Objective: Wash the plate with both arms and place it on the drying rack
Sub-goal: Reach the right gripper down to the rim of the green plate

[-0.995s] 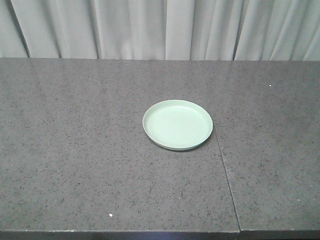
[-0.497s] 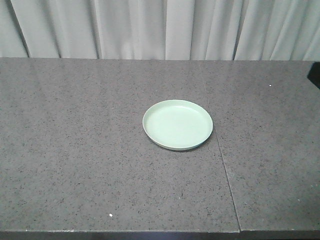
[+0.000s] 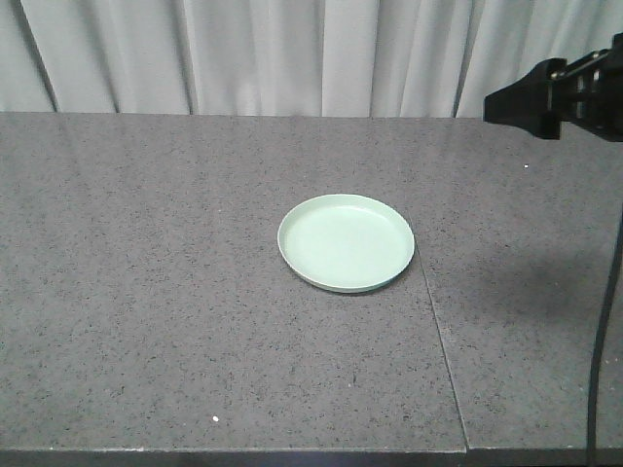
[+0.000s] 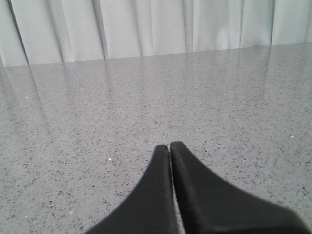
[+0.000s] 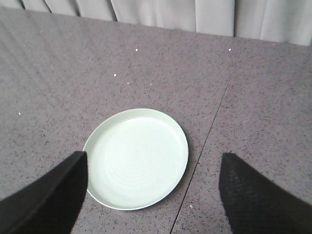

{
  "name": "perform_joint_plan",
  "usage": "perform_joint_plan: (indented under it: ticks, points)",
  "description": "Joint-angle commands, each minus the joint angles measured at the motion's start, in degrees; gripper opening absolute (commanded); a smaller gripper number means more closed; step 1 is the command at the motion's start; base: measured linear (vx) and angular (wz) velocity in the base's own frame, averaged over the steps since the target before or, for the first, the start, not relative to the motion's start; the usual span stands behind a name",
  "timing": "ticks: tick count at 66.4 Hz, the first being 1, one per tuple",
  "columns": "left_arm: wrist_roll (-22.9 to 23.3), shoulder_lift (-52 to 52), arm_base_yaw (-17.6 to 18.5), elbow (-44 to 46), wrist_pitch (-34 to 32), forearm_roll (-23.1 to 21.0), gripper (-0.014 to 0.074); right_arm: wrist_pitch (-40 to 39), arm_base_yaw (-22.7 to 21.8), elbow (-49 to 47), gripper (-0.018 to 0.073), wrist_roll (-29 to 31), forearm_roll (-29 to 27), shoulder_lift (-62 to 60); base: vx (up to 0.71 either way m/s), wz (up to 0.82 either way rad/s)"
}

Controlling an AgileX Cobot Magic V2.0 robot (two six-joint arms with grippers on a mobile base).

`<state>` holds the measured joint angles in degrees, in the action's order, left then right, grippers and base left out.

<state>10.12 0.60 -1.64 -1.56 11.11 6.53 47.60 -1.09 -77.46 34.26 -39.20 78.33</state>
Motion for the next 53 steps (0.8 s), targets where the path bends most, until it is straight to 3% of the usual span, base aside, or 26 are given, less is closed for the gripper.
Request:
perform_joint_plan:
  ticks: [1,8,27,53]
  points:
    - [0.37,0.79,0.43,1.49,-4.31,0.02,-0.0006,-1.46,3.1,-4.33,0.0536,-0.3,1.07,3.09,0.0,0.0]
    - [0.37,0.79,0.43,1.49,-4.31,0.02,-0.0006,-2.25,7.6,-8.28,0.0536,-5.74,6.86,9.45,0.0,0.0]
    - [0.37,0.79,0.43,1.49,-4.31,0.02,-0.0006,2.64,13.16,-22.34,0.0536,-19.48,25.27,25.78,0.0,0.0]
    - [0.37,0.79,0.43,1.49,-4.31,0.02,-0.0006,11.42,12.93,-34.94,0.0536,-25.86,29.15,40.91,0.0,0.0]
